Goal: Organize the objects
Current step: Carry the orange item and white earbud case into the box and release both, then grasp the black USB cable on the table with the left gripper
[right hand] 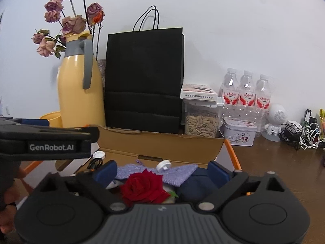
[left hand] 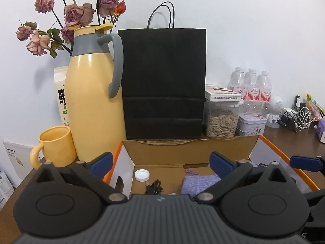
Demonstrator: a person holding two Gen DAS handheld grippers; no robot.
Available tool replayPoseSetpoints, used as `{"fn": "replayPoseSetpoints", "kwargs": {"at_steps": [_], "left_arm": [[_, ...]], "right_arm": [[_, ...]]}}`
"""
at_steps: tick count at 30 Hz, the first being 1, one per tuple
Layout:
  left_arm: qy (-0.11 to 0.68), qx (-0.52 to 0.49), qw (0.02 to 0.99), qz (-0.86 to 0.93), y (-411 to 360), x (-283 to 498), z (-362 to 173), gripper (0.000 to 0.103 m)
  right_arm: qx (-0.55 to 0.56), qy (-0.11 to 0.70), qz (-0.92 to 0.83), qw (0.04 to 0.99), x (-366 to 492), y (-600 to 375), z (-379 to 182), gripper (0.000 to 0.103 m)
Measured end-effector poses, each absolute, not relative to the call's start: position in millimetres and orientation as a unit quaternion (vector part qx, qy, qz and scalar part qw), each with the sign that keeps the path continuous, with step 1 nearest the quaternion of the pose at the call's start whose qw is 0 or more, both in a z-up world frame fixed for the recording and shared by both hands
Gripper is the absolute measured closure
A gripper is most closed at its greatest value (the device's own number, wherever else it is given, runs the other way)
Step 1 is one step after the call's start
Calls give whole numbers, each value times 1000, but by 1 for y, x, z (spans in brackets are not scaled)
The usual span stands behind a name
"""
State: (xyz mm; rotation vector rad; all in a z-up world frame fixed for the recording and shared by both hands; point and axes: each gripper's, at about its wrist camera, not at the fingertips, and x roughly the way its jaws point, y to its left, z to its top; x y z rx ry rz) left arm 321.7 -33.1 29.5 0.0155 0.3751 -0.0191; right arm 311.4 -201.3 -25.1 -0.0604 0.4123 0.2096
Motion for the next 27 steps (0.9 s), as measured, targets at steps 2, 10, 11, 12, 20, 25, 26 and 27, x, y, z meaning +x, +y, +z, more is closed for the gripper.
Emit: {"fn": "replayPoseSetpoints", "kwargs": {"at_steps": [2, 10, 11, 12, 20, 25, 26, 27], "left_arm": [[188, 8, 982, -8, -33, 322, 29, 0], [188, 5, 982, -6, -32, 321, 30, 0], [188, 5, 982, -6, -32, 320, 30, 0], [188, 5, 982, -6, -32, 320, 30, 0], [186, 2, 983, -8, -31, 311, 39, 0], [177, 5, 984, -11, -32, 292, 49, 0], [175, 6, 985, -11, -32, 287, 51, 0], [174, 5, 985, -12, -31, 281, 53, 0]], "right_arm": [[-31, 207, 102, 973, 312, -201, -26, 0], [-30, 206, 103, 973, 312, -202, -24, 0], [-30, 207, 103, 973, 312, -201, -24, 0], [-30, 206, 103, 973, 312, -201, -24, 0], [-35, 197, 107, 974, 303, -203, -16, 0], [-39, 174, 105, 978, 283, -208, -5, 0], [-40, 171, 105, 979, 279, -210, -3, 0], [-40, 167, 106, 979, 274, -211, -1, 0]]}}
